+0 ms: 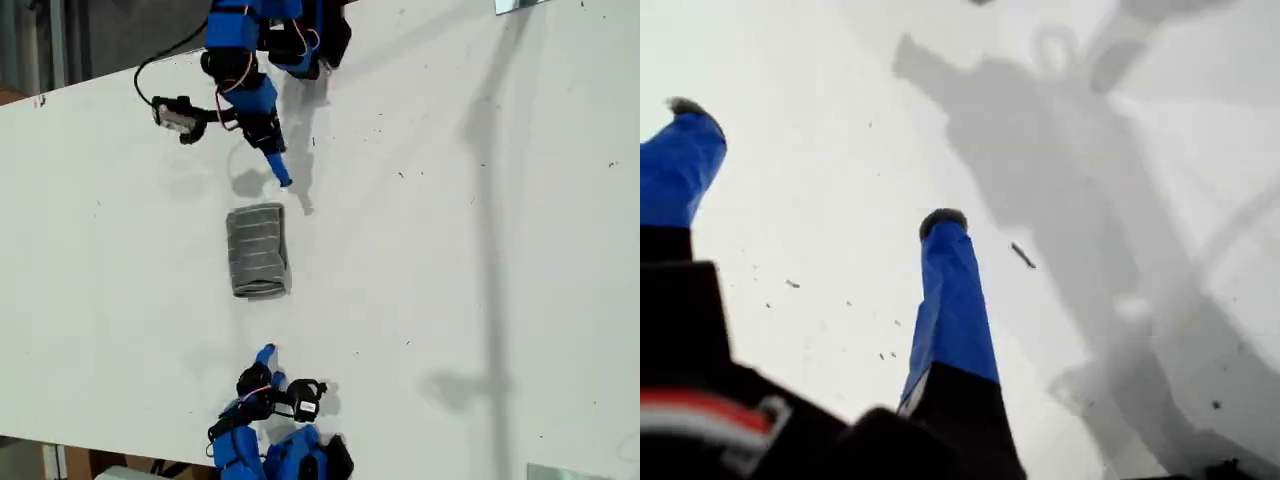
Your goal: Grasp corners of a square towel and fold twice.
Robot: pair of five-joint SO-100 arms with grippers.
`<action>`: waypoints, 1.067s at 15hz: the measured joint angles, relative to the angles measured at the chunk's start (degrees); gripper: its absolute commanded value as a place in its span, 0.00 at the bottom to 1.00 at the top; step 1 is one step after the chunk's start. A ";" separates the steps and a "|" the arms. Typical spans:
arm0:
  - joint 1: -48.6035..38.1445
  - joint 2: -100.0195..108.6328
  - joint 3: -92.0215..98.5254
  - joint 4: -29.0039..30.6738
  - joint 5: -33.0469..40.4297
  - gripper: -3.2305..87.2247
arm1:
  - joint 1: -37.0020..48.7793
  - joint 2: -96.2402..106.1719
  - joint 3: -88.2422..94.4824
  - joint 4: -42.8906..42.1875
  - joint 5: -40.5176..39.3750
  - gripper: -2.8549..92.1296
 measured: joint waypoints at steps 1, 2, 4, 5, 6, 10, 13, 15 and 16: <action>0.00 6.68 4.31 -0.62 0.00 0.32 | -0.79 16.44 3.16 6.77 3.69 0.47; 0.18 15.21 8.79 -0.53 0.00 0.31 | -2.90 26.89 4.66 8.88 6.24 0.46; 0.18 35.24 16.88 4.22 -1.58 0.30 | -4.75 30.23 9.76 9.14 8.88 0.46; 0.18 47.29 20.83 9.67 -2.72 0.30 | -4.92 32.08 11.95 9.14 9.93 0.47; 1.41 59.33 23.73 16.87 -4.39 0.30 | -4.75 32.08 13.71 8.88 10.46 0.47; 9.84 74.09 25.40 24.96 -11.07 0.28 | -6.50 31.90 17.05 10.81 14.50 0.40; 11.78 74.36 26.10 25.49 -17.40 0.27 | -14.94 31.64 17.84 10.99 15.64 0.27; 19.86 74.36 26.37 25.66 -19.69 0.23 | -24.35 31.46 20.21 10.72 20.04 0.22; 26.02 74.36 26.81 25.49 -19.60 0.23 | -28.56 31.03 21.27 10.37 22.41 0.12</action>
